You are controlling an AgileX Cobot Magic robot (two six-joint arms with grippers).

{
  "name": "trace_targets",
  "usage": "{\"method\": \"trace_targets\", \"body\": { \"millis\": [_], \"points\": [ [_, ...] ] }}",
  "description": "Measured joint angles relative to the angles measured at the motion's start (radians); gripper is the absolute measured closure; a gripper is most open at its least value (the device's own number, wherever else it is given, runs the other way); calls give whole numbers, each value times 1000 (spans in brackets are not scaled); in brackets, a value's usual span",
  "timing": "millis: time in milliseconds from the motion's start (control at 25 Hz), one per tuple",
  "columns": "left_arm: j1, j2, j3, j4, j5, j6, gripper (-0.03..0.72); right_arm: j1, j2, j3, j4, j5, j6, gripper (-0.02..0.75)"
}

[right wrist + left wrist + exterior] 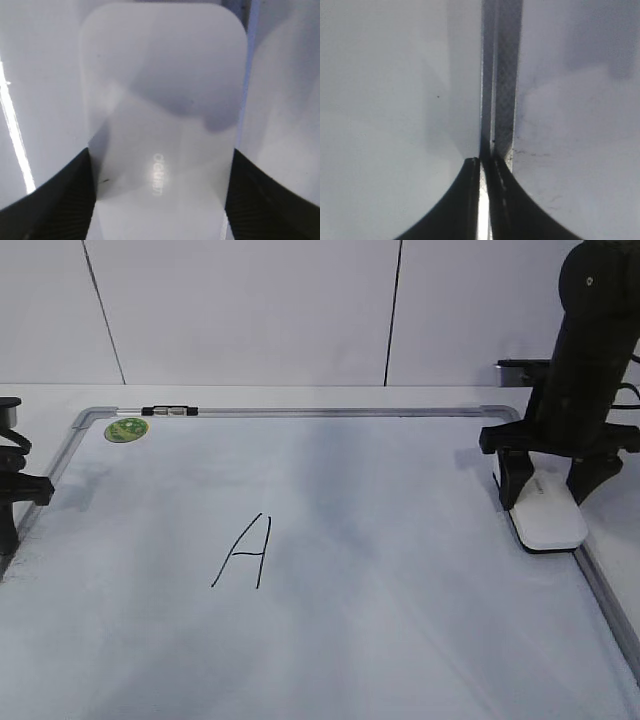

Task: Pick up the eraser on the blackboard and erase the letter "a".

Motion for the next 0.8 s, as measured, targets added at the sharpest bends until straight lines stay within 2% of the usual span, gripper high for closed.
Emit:
{"method": "trace_targets", "body": {
  "millis": [800],
  "points": [
    [0,0,0,0,0,0,676,0,38,-7,11,2,-38,160]
  ]
}}
